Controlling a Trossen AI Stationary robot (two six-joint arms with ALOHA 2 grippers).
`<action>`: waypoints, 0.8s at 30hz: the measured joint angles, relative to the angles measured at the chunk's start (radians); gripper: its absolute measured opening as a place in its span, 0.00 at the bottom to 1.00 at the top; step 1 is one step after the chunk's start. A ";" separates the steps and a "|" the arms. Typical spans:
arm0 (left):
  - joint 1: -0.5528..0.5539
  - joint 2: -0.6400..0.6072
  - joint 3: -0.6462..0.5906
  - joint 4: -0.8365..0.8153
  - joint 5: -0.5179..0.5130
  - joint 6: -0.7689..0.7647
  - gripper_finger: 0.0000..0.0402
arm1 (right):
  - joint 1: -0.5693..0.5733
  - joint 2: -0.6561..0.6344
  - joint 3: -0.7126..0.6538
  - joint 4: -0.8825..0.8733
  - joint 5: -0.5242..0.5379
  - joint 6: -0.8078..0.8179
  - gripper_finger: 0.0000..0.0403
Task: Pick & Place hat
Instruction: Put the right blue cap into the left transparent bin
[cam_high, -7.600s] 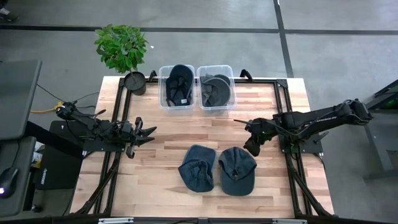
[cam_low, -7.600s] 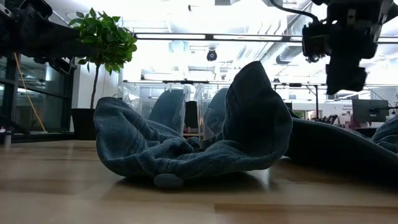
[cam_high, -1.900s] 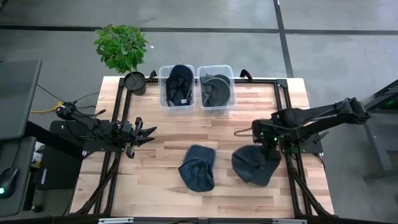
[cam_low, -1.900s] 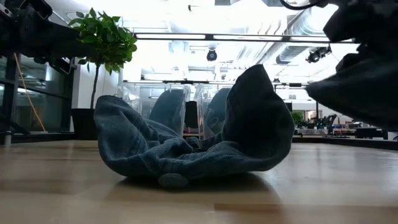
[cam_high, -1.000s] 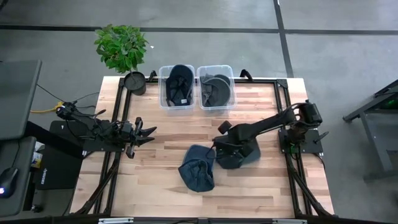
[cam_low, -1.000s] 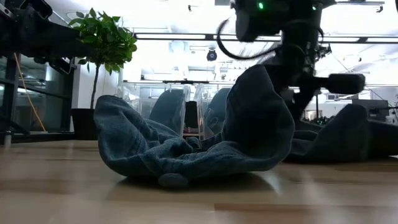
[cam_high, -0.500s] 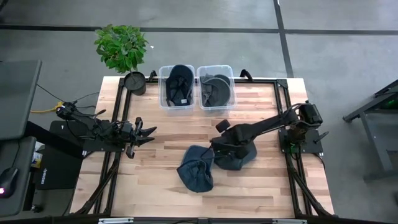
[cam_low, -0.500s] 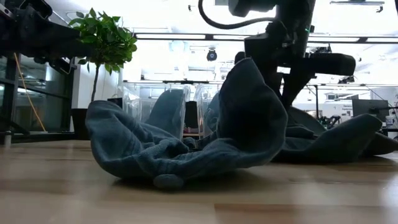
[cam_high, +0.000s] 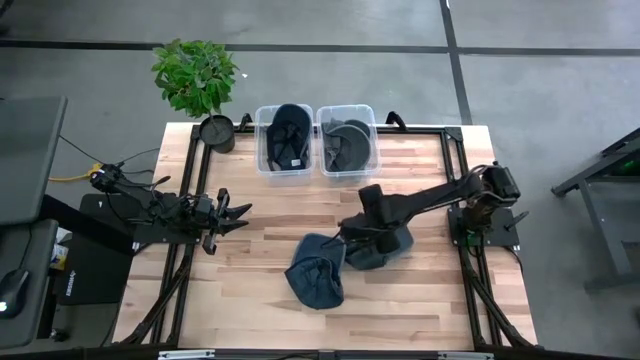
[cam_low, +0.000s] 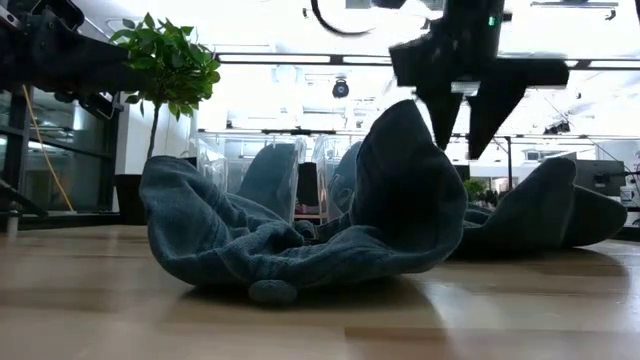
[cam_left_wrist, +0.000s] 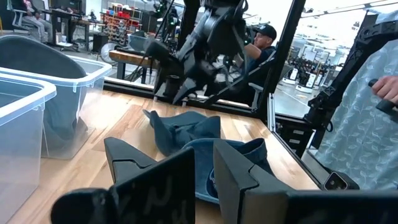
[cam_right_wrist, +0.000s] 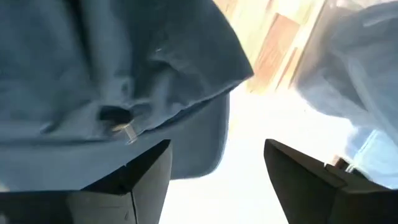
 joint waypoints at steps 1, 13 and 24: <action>0.000 0.000 0.000 0.000 0.000 0.000 0.00 | 0.002 -0.004 0.020 -0.024 -0.030 0.009 0.62; 0.000 0.000 0.000 0.000 0.002 0.000 0.00 | 0.152 -0.097 0.068 0.045 -0.531 0.085 0.62; 0.000 0.000 0.000 0.000 0.001 0.000 0.00 | 0.292 -0.099 -0.137 0.171 -0.274 0.056 0.62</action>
